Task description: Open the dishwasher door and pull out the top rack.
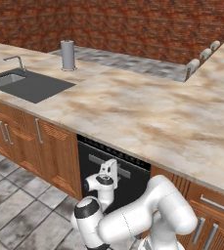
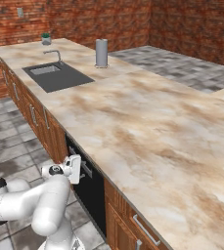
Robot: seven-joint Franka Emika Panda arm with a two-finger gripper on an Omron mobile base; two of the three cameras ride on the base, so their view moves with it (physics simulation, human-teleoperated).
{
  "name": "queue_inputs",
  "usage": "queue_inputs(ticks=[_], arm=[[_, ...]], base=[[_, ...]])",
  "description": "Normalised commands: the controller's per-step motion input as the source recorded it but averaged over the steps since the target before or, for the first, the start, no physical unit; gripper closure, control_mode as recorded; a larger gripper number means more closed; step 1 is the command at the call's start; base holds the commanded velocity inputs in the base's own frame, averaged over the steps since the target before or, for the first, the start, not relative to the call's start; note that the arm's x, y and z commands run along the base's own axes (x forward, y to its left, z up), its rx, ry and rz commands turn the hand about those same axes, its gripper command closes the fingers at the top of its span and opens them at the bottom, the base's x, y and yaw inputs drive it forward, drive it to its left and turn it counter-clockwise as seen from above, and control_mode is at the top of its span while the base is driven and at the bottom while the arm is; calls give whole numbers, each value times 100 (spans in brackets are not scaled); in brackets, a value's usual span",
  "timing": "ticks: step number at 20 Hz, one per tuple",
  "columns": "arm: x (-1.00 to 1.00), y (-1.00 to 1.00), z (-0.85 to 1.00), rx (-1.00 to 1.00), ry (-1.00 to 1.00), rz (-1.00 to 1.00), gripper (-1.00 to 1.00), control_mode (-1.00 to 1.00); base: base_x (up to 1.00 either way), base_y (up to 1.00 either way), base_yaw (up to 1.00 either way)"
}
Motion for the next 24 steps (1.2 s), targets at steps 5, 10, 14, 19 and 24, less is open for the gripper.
queue_inputs(ticks=[5,10,14,19,24], arm=[[0,20,-46,-10,-1,0,-100,-100],[2,10,-27,-17,-13,0,-100,-100],[7,0,-10,-22,-22,0,-100,-100],[8,0,-12,-21,-21,0,-100,-100],[15,0,-35,-15,-9,-1,-100,-100]], base=[[0,0,0],[0,0,0],[0,0,0],[0,0,0],[0,0,0]])
